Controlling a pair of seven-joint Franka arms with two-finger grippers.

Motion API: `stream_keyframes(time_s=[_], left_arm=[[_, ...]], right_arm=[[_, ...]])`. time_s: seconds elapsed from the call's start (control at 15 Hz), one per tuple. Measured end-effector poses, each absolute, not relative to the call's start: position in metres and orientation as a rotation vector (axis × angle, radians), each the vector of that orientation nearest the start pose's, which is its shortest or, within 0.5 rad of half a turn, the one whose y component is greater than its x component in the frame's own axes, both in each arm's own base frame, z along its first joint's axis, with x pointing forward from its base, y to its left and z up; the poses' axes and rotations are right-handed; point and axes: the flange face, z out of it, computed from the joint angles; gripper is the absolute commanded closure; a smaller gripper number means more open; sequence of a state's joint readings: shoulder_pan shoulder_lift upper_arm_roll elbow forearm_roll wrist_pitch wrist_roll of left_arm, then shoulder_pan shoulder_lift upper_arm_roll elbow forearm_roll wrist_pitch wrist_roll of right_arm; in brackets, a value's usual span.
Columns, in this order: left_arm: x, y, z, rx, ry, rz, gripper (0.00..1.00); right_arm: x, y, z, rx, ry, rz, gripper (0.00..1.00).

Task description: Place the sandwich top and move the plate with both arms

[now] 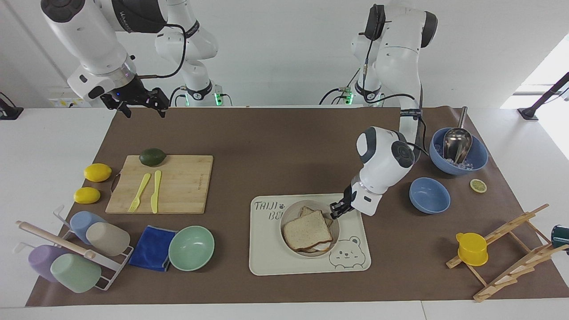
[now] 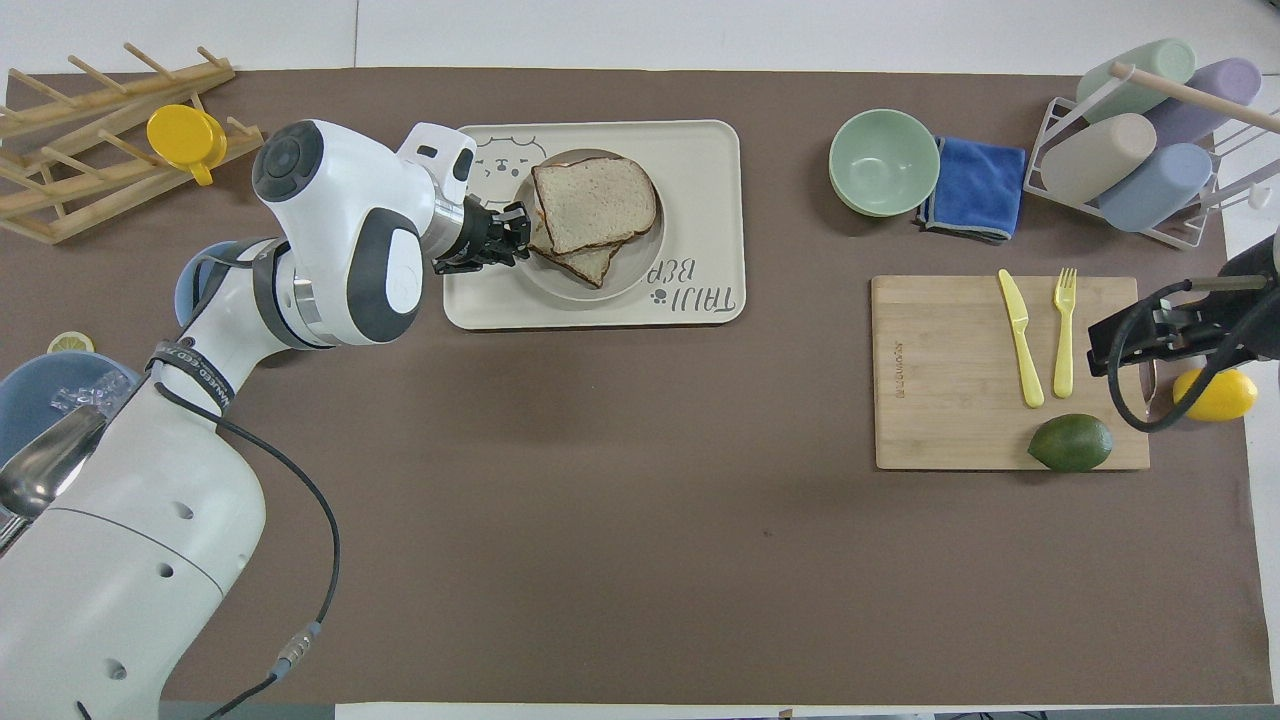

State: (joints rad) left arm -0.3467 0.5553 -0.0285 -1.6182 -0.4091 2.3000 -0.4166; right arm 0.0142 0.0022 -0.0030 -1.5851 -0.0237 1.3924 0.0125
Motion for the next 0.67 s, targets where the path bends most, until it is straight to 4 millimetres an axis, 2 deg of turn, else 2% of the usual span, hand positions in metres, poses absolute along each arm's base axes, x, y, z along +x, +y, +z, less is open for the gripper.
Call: stream_keyframes(time_s=[0.13,0.27,0.47,0.67], left_arm=[[0.654,-0.256,0.322,-3.456,-0.523,-0.002,0.0],[0.661,-0.241,0.338,-3.44,-0.509,-0.07,0.0],[0.666,-0.201,0.385,-3.388,-0.48,-0.13,0.0],[0.654,-0.169,0.442,-3.295,-0.377,-0.146,0.0]], right_arm=[[0.534,0.003,0.603,-3.153,0.005,0.308,0.0],[0.534,0.003,0.603,-3.153,0.005,0.308,0.0],[0.534,0.003,0.603,-3.153,0.005,0.308,0.0],[0.534,0.003,0.603,-3.153,0.005,0.308,0.0]])
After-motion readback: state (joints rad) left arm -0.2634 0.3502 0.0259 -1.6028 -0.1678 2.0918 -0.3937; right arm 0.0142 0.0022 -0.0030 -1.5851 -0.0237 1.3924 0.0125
